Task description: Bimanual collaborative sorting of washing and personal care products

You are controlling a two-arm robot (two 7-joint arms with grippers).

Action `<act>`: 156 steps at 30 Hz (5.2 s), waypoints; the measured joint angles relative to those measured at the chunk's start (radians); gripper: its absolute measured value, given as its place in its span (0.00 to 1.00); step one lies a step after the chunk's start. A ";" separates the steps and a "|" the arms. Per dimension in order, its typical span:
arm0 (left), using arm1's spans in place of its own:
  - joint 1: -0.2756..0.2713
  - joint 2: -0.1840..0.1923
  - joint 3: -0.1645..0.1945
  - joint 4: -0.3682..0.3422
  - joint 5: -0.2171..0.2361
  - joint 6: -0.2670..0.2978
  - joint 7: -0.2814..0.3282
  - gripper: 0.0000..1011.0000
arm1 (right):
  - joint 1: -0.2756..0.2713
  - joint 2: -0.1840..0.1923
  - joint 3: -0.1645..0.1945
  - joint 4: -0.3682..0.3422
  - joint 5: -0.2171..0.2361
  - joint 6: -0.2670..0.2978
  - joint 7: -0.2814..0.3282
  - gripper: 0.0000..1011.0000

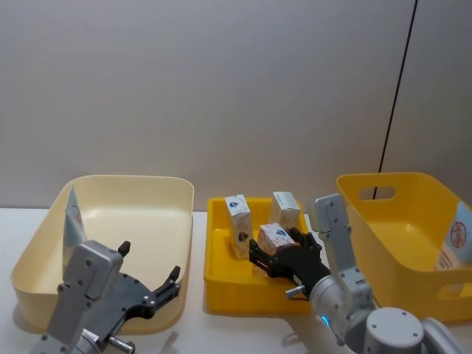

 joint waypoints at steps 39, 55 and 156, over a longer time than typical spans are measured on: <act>0.000 0.000 0.000 0.000 0.000 0.000 0.000 0.99 | 0.005 -0.020 0.039 0.003 0.012 -0.125 0.029 0.39; 0.000 0.000 0.000 0.000 0.000 0.000 0.000 0.99 | -0.047 0.019 0.133 -0.142 0.023 -0.251 0.018 0.39; 0.000 0.000 0.000 0.000 0.000 0.000 0.000 0.99 | -0.224 0.074 0.303 -0.375 -0.097 -0.068 -0.088 0.99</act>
